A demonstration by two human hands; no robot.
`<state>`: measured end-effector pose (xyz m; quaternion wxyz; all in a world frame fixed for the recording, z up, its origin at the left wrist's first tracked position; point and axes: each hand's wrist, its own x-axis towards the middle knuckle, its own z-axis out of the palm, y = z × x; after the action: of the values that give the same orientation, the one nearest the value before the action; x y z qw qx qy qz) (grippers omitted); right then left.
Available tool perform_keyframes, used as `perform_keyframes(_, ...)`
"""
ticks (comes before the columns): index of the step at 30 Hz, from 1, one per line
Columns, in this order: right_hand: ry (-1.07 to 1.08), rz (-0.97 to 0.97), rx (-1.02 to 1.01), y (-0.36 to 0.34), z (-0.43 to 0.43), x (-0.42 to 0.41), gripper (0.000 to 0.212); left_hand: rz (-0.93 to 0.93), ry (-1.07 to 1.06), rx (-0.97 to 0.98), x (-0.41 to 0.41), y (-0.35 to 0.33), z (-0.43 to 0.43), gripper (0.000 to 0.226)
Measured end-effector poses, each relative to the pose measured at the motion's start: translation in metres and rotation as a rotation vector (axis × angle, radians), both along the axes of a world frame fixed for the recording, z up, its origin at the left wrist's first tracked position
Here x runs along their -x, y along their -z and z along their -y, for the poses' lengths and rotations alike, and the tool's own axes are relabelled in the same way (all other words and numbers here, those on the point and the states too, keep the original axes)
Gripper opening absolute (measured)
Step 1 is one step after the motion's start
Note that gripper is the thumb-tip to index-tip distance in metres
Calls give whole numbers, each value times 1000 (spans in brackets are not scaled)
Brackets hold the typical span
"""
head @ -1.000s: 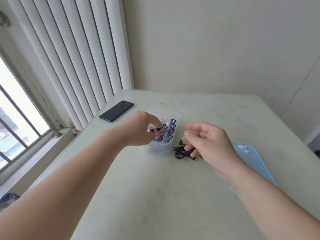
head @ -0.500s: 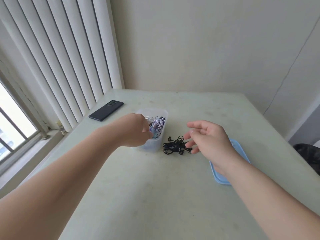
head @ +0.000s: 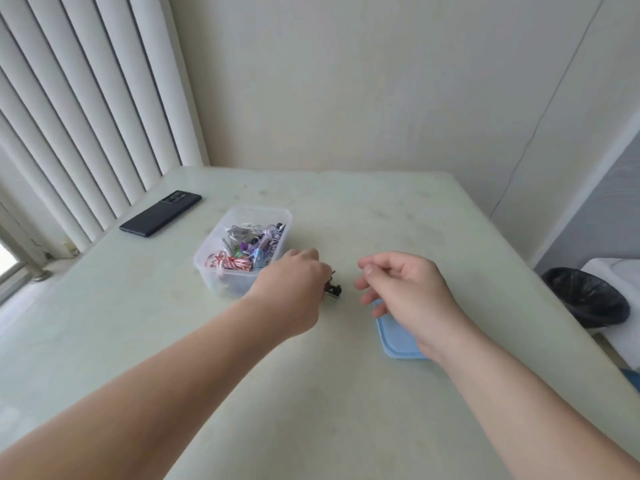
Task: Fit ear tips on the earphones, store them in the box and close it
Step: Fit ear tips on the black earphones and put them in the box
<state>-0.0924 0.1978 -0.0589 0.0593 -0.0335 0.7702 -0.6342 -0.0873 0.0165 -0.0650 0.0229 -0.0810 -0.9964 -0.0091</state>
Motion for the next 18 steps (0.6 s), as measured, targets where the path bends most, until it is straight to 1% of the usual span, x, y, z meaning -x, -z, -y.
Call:
perform_keyframes(2, 3, 10, -4, 3, -4, 3, 16, 8, 13, 4, 8, 1, 6, 13)
perform_keyframes(3, 3, 24, -6, 6, -6, -1, 16, 38, 18, -6, 7, 2, 5, 11)
perform_keyframes(6, -9, 48, 14, 11, -8, -5, 16, 40, -2, -6, 4, 3, 4, 3)
perform_keyframes(7, -12, 49, 15, 11, -7, -6, 16, 33, -6, -23, 3, 3, 4, 7)
perform_keyframes(9, -15, 35, 13, 10, -7, -8, 16, -8, -28, -89, -1, -1, 5, 8)
perform_keyframes(12, 6, 31, 8, 7, -9, -10, 16, -110, -73, -247, -9, -17, 5, 13)
perform_keyframes(14, 14, 29, 21, 6, -11, -14, 16, -106, -135, -433, -17, -36, 5, 12)
perform_keyframes(16, 28, 23, 35, 2, -12, -18, 17, -64, -198, -713, -24, -52, 6, 10)
perform_keyframes(18, 16, 15, 57, -2, -11, -22, 21, 28, -241, -1030, -34, -61, 7, 7)
